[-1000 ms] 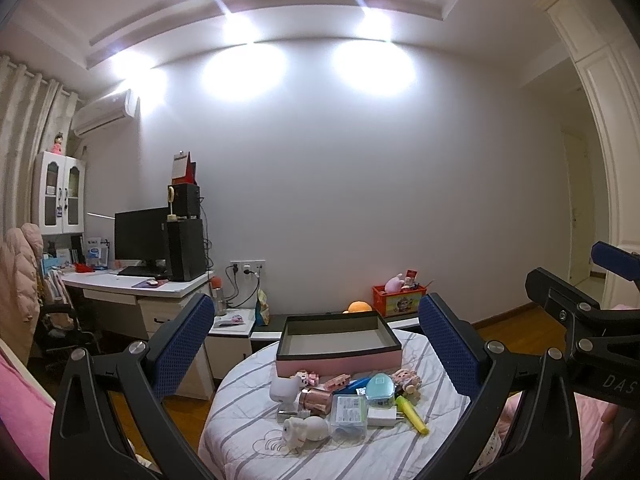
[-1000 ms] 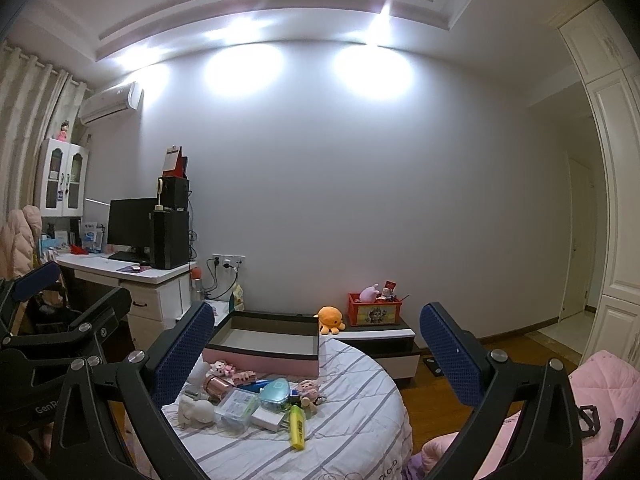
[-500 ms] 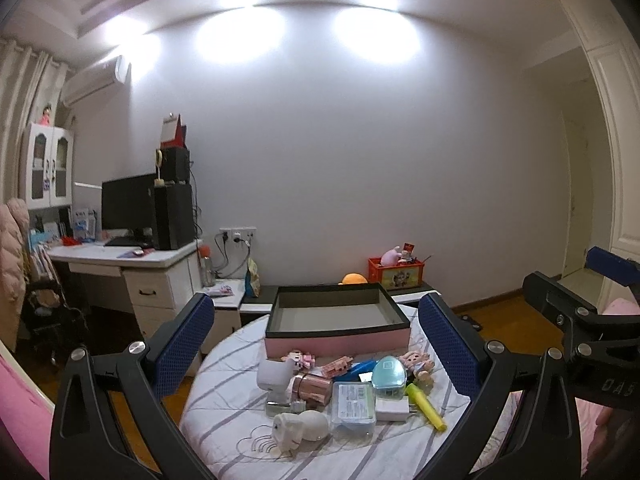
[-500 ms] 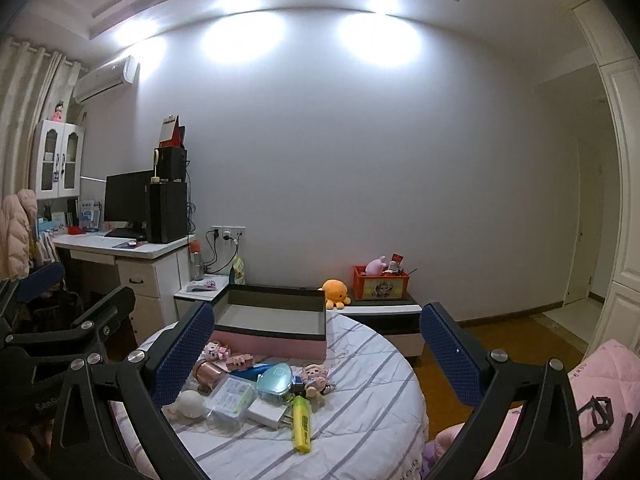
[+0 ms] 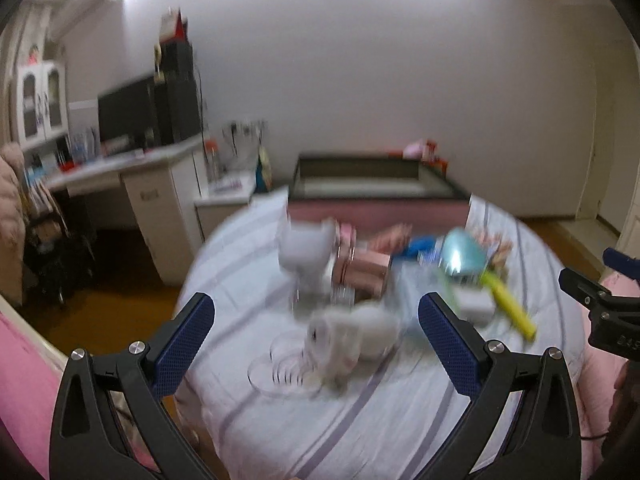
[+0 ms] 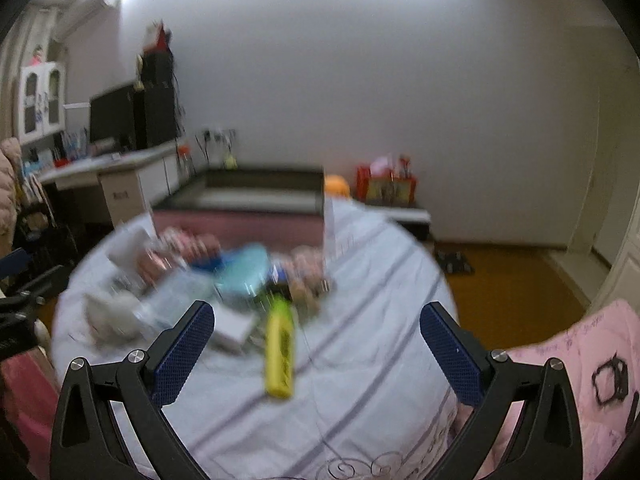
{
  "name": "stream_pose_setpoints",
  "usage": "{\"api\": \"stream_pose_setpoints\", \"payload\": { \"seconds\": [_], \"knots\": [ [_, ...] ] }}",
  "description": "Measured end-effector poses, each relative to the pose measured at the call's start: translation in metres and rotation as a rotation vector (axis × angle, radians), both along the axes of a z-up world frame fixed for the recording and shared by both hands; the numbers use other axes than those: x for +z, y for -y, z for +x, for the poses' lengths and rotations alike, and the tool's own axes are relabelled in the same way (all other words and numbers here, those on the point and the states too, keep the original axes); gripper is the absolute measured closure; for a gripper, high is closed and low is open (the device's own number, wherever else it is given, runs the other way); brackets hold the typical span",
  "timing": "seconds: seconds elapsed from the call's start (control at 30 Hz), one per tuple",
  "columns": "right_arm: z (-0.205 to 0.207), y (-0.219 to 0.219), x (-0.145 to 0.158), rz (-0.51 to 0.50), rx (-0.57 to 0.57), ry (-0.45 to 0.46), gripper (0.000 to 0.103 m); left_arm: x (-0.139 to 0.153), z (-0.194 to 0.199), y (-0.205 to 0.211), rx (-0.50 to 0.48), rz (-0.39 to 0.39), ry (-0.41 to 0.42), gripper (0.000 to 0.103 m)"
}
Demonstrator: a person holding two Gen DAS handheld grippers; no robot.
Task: Organize rigid objects
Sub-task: 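Grasp the white astronaut figurine with the left tool while the right tool grasps the yellow highlighter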
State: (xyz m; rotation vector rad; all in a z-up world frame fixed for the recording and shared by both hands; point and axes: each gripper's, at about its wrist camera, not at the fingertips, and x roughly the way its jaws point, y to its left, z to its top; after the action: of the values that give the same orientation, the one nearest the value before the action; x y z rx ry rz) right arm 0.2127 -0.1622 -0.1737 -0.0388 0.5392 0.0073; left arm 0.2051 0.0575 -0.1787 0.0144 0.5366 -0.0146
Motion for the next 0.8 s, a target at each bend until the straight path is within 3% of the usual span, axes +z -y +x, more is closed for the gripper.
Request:
{"api": "stream_pose_setpoints", "payload": {
  "seconds": [0.13,0.3,0.6,0.67,0.73,0.8],
  "knots": [
    [0.018,0.009,-0.031,0.042,0.010,-0.103,0.000,-0.028,0.018,0.002,-0.004,0.037,-0.084,0.000],
    [0.030,0.007,-0.048,0.055,0.050,-0.156,0.000,-0.053,0.038,0.008,-0.025,0.047,-0.151,0.000],
    [0.053,0.008,-0.071,0.045,0.061,-0.231,0.000,-0.059,0.061,0.006,-0.043,0.063,-0.161,0.000],
    [0.055,0.008,-0.072,0.058,0.072,-0.233,0.000,-0.063,0.063,0.004,-0.043,0.044,-0.181,0.000],
    [0.060,0.005,-0.072,0.048,0.085,-0.233,0.000,-0.076,0.071,0.005,-0.039,0.057,-0.262,0.000],
    [0.064,0.002,-0.072,0.035,0.091,-0.232,0.009,-0.074,0.071,-0.002,-0.026,0.018,-0.247,0.000]
  ]
}}
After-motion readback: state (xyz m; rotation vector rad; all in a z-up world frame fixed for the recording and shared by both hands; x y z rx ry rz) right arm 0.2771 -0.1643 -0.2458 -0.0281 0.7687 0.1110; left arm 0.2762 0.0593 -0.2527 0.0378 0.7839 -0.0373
